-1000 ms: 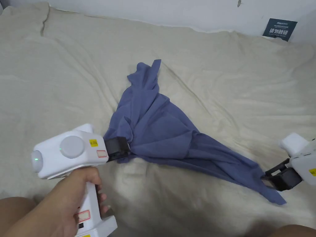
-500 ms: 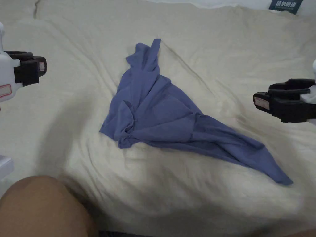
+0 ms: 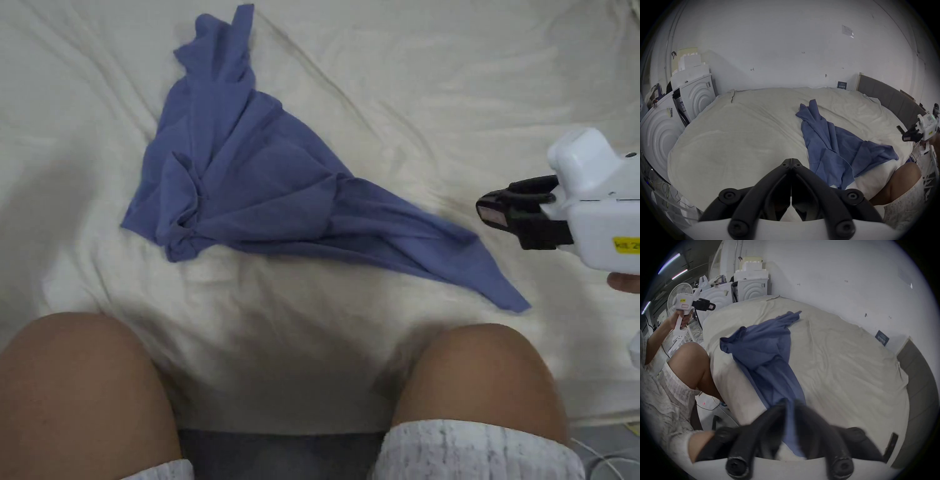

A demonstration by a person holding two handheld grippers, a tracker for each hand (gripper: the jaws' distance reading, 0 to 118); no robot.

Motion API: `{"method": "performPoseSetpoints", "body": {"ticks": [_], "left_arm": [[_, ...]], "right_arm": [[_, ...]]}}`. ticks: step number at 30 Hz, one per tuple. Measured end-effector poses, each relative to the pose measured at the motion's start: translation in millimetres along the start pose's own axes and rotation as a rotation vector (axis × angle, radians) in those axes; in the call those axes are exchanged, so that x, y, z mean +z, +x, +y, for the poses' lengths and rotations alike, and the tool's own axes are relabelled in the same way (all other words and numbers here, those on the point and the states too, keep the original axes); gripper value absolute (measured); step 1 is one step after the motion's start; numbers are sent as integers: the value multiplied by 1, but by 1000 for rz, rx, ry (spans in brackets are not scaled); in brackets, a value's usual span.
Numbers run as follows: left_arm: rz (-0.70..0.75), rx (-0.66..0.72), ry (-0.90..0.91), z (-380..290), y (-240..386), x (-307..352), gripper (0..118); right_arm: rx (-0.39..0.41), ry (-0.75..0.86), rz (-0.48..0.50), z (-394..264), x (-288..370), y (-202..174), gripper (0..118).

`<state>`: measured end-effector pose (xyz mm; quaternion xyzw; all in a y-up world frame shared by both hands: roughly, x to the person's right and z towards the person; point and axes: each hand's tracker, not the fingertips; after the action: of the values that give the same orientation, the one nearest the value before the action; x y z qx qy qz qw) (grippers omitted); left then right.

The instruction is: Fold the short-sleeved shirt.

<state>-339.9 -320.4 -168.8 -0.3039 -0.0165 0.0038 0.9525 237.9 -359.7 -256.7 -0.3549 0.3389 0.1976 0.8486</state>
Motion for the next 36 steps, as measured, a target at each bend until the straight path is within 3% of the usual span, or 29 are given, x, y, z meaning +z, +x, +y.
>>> {"method": "performPoseSetpoints", "body": {"ticks": [2,3,6,8,10,12,17,19,20,21,23,25,26,27,28,29,31,36], "left_arm": [[-11,3,-11,-2,1,-9,0],[-14,5,-20,-3,0,-17,0],[-31,-10,-43,-4,3,-29,0],[-47,-16,-47,-5,4,-37,0],[-55,-22,-56,-5,6,-46,0],[-70,-33,-61,-5,9,-54,0],[-107,-66,-86,-5,14,-70,0],[-105,-90,-94,-5,16,-77,0],[-105,-94,-98,-4,16,-80,0],[-101,-99,-103,-4,17,-83,1],[-120,-83,-98,-5,14,-90,9],[-182,-59,-110,-7,11,-100,30],[-195,-61,-113,-9,10,-105,46],[-210,-73,-118,-10,10,-111,74],[-230,-83,-124,-12,9,-117,92],[-251,-112,-141,-14,7,-124,99],[-297,-89,-142,-19,1,-134,100],[-416,-56,-120,-17,2,-154,100]], "right_arm": [[-51,-53,14,-18,-17,8,100],[-76,-104,16,-31,-26,14,108],[-97,-157,-43,-59,-40,21,108],[-121,-216,-11,-77,-48,25,108],[-142,-225,-22,-89,-57,26,104],[-175,-244,-19,-97,-65,29,90],[-229,-200,-2,-94,-60,35,87],[-249,-142,7,-90,-50,36,61],[-243,-128,0,-88,-47,36,40],[-248,-138,7,-87,-48,36,7],[-225,-145,-1,-81,-48,30,6],[-183,-152,-10,-76,-49,24,5],[-163,-130,-47,-74,-48,21,5],[-183,-126,-27,-70,-45,20,5],[-190,-104,-22,-66,-41,18,5],[-195,-53,-39,-60,-35,16,5],[-227,-39,-28,-54,-29,16,5],[-204,-57,-37,-46,-28,9,5]]}}
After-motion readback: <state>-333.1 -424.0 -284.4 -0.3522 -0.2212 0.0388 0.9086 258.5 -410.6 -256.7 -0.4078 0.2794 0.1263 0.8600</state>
